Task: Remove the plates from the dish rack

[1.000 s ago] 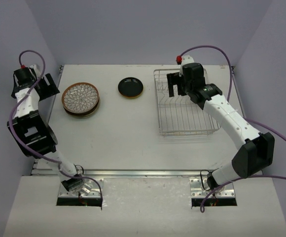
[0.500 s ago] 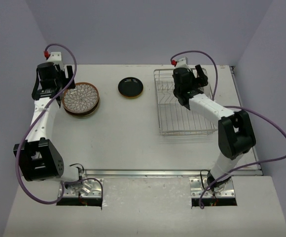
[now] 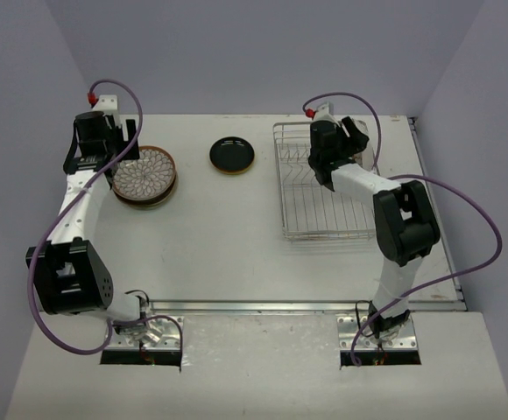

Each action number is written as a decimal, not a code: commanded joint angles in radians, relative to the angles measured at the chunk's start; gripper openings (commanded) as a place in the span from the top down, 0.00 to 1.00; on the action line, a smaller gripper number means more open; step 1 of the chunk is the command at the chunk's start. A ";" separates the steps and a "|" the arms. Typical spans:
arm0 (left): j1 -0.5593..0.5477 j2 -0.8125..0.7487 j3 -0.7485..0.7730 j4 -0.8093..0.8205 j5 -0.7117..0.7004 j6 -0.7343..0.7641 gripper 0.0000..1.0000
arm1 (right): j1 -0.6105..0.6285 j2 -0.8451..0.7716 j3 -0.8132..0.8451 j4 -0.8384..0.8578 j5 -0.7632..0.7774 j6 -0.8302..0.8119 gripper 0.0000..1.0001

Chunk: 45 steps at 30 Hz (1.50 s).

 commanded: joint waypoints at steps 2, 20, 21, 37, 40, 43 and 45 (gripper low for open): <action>-0.007 -0.003 0.025 0.027 0.005 -0.007 0.16 | -0.010 -0.020 0.021 0.069 0.044 0.018 0.56; -0.007 -0.046 -0.010 0.017 0.067 -0.020 0.00 | -0.017 -0.063 0.015 0.331 0.063 -0.219 1.00; -0.007 -0.047 -0.010 0.016 0.070 -0.020 0.00 | -0.016 -0.062 0.011 0.394 0.065 -0.273 1.00; -0.007 -0.051 0.005 -0.002 0.147 -0.064 0.00 | 0.014 -0.083 0.031 0.894 0.005 -0.754 1.00; -0.007 -0.053 0.016 -0.008 0.154 -0.069 0.00 | 0.047 -0.057 0.044 1.086 -0.043 -0.926 1.00; -0.009 -0.053 0.024 -0.017 0.179 -0.080 0.00 | 0.085 -0.044 0.054 1.181 -0.076 -1.010 1.00; -0.007 -0.055 0.025 -0.017 0.191 -0.084 0.00 | 0.100 -0.045 0.063 1.187 -0.084 -1.030 1.00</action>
